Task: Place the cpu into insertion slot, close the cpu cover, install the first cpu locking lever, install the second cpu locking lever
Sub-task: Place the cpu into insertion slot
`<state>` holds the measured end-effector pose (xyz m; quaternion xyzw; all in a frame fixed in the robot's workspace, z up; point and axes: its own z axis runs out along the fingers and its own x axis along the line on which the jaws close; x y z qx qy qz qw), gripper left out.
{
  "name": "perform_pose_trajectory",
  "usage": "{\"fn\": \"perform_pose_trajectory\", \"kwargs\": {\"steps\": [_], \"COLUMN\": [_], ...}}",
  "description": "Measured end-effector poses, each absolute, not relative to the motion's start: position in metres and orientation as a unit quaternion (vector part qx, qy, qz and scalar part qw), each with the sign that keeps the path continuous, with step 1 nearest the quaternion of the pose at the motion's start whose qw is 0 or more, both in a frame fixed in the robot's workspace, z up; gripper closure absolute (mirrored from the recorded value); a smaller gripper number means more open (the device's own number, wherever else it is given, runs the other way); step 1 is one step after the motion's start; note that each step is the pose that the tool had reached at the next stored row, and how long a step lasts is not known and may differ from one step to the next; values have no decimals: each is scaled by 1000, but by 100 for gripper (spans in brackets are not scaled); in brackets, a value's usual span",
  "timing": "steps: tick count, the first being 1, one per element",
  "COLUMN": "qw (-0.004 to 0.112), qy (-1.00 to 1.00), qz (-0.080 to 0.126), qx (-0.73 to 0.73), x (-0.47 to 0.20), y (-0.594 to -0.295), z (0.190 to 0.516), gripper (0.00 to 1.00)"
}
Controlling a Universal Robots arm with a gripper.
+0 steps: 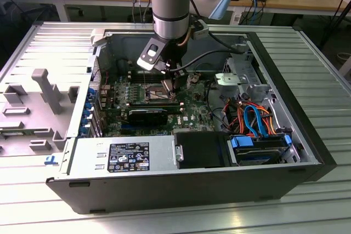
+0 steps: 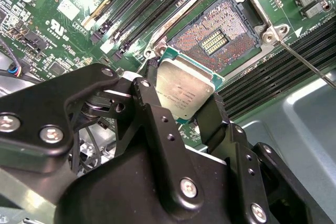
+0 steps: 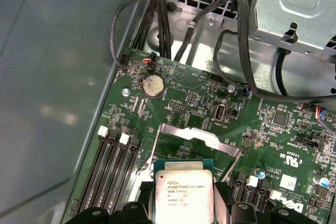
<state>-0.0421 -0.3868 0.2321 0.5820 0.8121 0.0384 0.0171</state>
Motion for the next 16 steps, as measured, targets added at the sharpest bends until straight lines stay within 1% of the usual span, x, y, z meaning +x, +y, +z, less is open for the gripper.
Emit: {"fn": "perform_pose_trajectory", "kwargs": {"steps": [16], "qw": [17], "qy": [808], "qz": [38], "qx": [588], "x": [-42], "y": [-387], "z": [232], "gripper": [46]}}
